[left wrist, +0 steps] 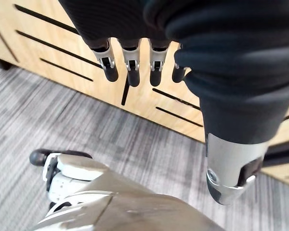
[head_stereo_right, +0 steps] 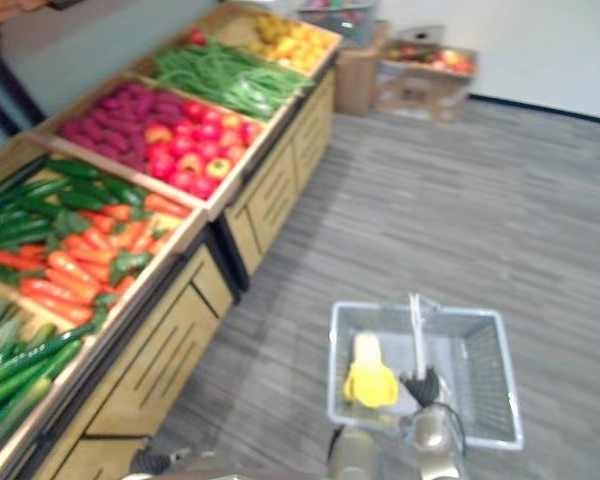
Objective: Pick vegetable in the basket
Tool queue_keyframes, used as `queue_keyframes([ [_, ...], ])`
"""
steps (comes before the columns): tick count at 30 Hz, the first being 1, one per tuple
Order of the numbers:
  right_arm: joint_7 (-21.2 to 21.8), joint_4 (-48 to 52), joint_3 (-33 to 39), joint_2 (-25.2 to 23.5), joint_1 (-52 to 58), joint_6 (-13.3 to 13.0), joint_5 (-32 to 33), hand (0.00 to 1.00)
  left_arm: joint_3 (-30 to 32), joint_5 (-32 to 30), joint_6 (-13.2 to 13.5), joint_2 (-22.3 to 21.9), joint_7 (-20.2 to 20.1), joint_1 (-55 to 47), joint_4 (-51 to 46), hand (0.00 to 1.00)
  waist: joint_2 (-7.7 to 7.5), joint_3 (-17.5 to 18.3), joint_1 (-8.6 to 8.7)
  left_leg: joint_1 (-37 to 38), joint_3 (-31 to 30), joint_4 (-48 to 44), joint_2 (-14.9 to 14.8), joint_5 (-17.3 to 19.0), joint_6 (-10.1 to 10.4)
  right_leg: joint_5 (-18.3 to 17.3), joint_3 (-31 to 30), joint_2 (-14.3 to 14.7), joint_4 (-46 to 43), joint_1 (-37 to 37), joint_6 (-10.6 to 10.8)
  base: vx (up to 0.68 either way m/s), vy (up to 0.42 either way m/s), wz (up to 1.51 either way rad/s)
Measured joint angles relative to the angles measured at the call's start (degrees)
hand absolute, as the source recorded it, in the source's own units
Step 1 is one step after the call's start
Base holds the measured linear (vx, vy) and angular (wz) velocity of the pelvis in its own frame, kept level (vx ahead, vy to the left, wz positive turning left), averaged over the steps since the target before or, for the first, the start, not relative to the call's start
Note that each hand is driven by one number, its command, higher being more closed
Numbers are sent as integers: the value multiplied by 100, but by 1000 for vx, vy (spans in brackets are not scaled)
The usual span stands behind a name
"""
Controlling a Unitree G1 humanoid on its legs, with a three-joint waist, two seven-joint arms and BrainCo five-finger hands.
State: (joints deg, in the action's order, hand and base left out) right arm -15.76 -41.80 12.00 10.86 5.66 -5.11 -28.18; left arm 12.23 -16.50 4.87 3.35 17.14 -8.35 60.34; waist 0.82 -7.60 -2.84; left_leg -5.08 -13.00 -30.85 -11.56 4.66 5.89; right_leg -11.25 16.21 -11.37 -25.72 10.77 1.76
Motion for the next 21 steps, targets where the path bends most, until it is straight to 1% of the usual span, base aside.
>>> queue_keyframes([
  [1, 0, -49, 25, 28, 48, 11, 0, 100, -12, 15, 4, 5, 0, -23, -3, 0, -9, -1, -45, -77, 329, -145, -43, -18, 0, -19, 234, -29, 172, -301, -32, 196, -296, 111],
  [2, -2, -94, 115, 122, 136, 9, -2, 100, -83, 18, 7, 45, -2, -24, -5, 0, -15, -4, -27, -270, 1156, -161, -134, -22, -32, -25, 666, -73, 546, -746, -29, 176, -263, 114],
  [3, -8, -94, 133, 168, 154, 9, -2, 100, -93, 16, 7, 49, -1, -24, -9, 0, -14, -4, -23, -316, 1531, -103, -166, -34, -87, -29, 866, -91, 683, -855, -21, 160, -252, 135],
  [4, -7, -94, 226, 245, 241, 8, -2, 100, -115, 15, 7, 53, 0, -26, -52, 0, -13, -5, 7, -441, 2161, 138, -183, -39, -101, -23, 1196, -114, 865, -1024, -8, 88, -119, 134],
  [5, -8, -94, 347, 277, 309, 9, -1, 100, -131, 5, -6, 72, -2, -40, -91, 0, -12, -5, 88, -495, 2642, 587, -113, -39, -99, -11, 1543, -122, 1007, -1154, 36, 67, -77, 140],
  [6, -10, -94, 404, 289, 347, 11, 0, 100, -160, -5, -11, 84, -9, -45, -92, 0, -12, -5, 113, -491, 2830, 873, -32, -42, -95, 3, 1704, -122, 1081, -1213, 63, 58, -3, 133],
  [7, -9, -94, 524, 320, 393, 15, 0, 100, -216, -10, -22, 92, -14, -53, -91, 0, -10, -4, 102, -467, 3117, 1453, 150, -94, -73, 47, 1951, -108, 1211, -1289, 134, 48, 37, 94],
  [8, -8, -94, 579, 334, 402, 17, 1, 100, -238, -17, -37, 94, -14, -64, -90, 0, -5, -1, 105, -440, 3187, 1737, 254, -175, -116, 75, 2038, -84, 1273, -1300, 173, 83, 76, 91],
  [9, -8, -94, 650, 373, 401, 44, 2, 100, -281, -43, -49, 79, -41, -122, -86, 0, 36, 12, 90, -320, 3259, 2306, 418, -513, -95, 115, 2156, -12, 1347, -1299, 235, 106, 117, 63],
  [10, -6, -137, 717, 329, 372, 87, 1, 100, -261, -71, -58, 93, -108, -179, -79, 0, 32, 22, 37, -168, 3240, 2774, 550, -669, -401, 157, 2173, 10, 1390, -1315, 298, 107, 122, 53],
  [11, -6, -139, 723, 306, 340, 89, 0, 100, -256, -83, -60, 125, -132, -201, -85, 0, -19, 39, 18, -148, 3172, 2934, 631, -743, -391, 205, 2165, 3, 1473, -1325, 368, 125, 117, 52],
  [12, -7, -144, 730, 305, 344, 84, 1, 100, -230, -140, -57, 144, -154, -220, -87, 0, -88, 46, 8, -147, 3066, 3081, 743, -814, -472, 269, 2190, 6, 1642, -1361, 436, 140, 107, 59],
  [13, -8, -162, 736, 304, 322, 84, 0, 100, -222, -213, -57, 145, -170, -220, -74, 0, -141, 15, -6, -178, 2977, 3071, 839, -822, -486, 332, 2190, -2, 1821, -1465, 519, 137, 112, 59],
  [15, -9, -185, 736, 280, 287, 84, 2, 100, -213, -234, -60, 159, -178, -219, -1, 0, -179, 20, -62, -148, 2932, 3070, 964, -816, -494, 389, 2167, -50, 1982, -1615, 596, 108, 124, 38],
  [16, -9, -196, 734, 235, 199, 84, 3, 100, -130, -238, -66, 158, -180, -231, 74, 0, -173, 17, -100, -57, 2909, 3073, 1054, -741, -596, 391, 2107, -133, 1949, -1700, 609, 110, 143, 21],
  [17, -9, -210, 733, 210, 164, 83, 2, 100, -89, -238, -71, 147, -180, -249, 109, 0, -182, 16, -113, -19, 2904, 3076, 1080, -678, -633, 377, 2095, -174, 1881, -1710, 631, 90, 112, 8],
  [18, -9, -241, 734, 178, 106, 81, 2, 100, -67, -237, -97, 133, -183, -274, 137, 0, -192, 3, -135, 58, 2918, 3091, 1111, -601, -659, 332, 2047, -270, 1662, -1700, 689, 80, 110, 2],
  [19, -9, -341, 736, 170, 45, 78, 2, 100, -82, -239, -128, 125, -188, -286, 249, 0, -123, -6, -126, 195, 2886, 3129, 1136, -429, -684, 305, 1889, -411, 1174, -1645, 713, 44, 120, 9],
  [20, -7, -404, 722, 154, 36, 79, 3, 100, -136, -239, -136, 106, -199, -337, 334, 0, -43, 36, -95, 328, 2833, 3197, 1161, -381, -714, 316, 1620, -633, 296, -1369, 717, 39, 134, 16],
  [21, -7, -404, 711, 121, 33, 75, 4, 100, -166, -238, -137, 117, -200, -363, 337, 0, -50, 36, -79, 392, 2811, 3212, 1197, -363, -735, 351, 1449, -781, -187, -1202, 722, 78, 160, 26],
])
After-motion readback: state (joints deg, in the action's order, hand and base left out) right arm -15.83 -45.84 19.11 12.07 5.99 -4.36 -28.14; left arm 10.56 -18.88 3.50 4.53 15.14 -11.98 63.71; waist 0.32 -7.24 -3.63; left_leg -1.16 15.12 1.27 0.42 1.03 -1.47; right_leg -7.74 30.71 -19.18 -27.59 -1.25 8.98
